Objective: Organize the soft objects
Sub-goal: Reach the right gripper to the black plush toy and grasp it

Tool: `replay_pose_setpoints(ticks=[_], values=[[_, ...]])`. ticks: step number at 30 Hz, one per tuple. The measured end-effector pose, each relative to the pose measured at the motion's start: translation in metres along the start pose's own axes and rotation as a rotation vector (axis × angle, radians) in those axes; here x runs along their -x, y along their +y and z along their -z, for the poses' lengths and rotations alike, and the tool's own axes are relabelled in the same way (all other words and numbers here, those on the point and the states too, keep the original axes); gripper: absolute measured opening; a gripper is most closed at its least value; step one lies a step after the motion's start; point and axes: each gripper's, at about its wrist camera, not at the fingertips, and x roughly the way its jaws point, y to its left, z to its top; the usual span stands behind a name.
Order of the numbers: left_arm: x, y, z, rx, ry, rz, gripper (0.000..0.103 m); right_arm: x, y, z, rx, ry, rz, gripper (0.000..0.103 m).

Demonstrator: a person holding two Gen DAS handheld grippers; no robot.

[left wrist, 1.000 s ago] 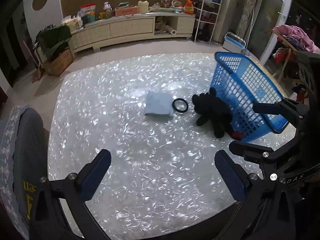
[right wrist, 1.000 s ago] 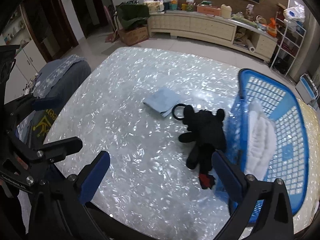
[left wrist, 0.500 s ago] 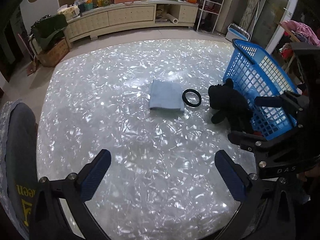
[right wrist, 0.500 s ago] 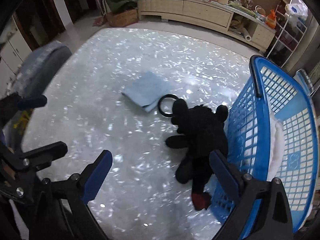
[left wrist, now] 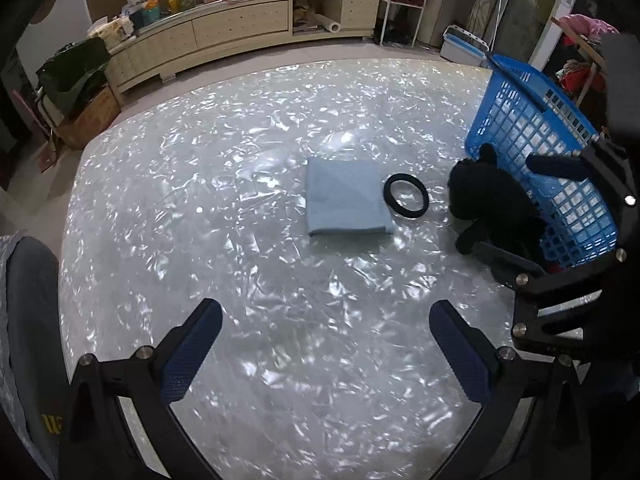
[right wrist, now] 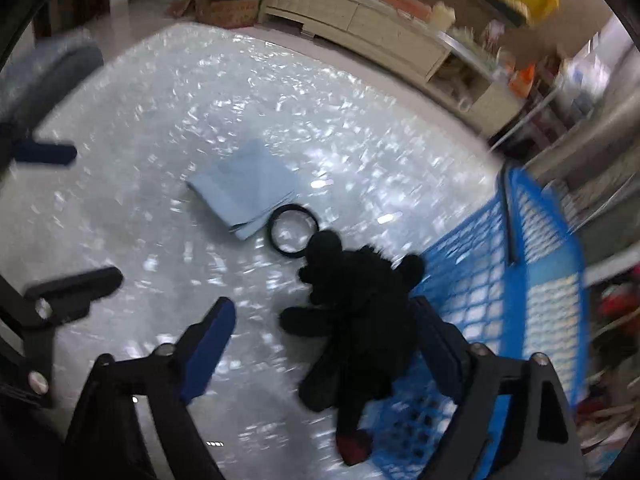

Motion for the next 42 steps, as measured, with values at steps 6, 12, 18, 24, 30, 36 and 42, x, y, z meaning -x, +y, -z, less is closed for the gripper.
replay_pose_setpoints(ticks=[6, 12, 18, 24, 30, 36, 42], values=[[-0.016, 0.017, -0.006, 0.007, -0.003, 0.015, 0.103, -0.028, 0.009, -0.010, 0.019, 0.107, 0.027, 0.082], [-0.032, 0.022, -0.003, 0.001, -0.008, 0.060, 0.103, -0.052, 0.011, -0.010, 0.046, 0.148, 0.099, 0.082], [-0.046, 0.030, 0.001, 0.024, 0.017, 0.068, 0.103, -0.068, -0.007, -0.009, 0.027, 0.164, 0.167, 0.079], [-0.055, 0.024, 0.003, 0.017, 0.028, 0.064, 0.103, -0.074, -0.015, -0.008, 0.064, 0.147, 0.227, 0.064], [-0.051, 0.019, 0.001, -0.004, 0.011, 0.085, 0.103, -0.065, -0.015, -0.001, 0.056, 0.129, 0.241, 0.049], [-0.035, 0.016, -0.001, -0.019, -0.041, 0.128, 0.103, -0.051, -0.002, 0.001, 0.057, 0.102, 0.179, 0.048], [-0.023, 0.019, -0.001, 0.003, -0.063, 0.147, 0.103, -0.032, -0.006, 0.004, 0.010, 0.082, 0.083, 0.048]])
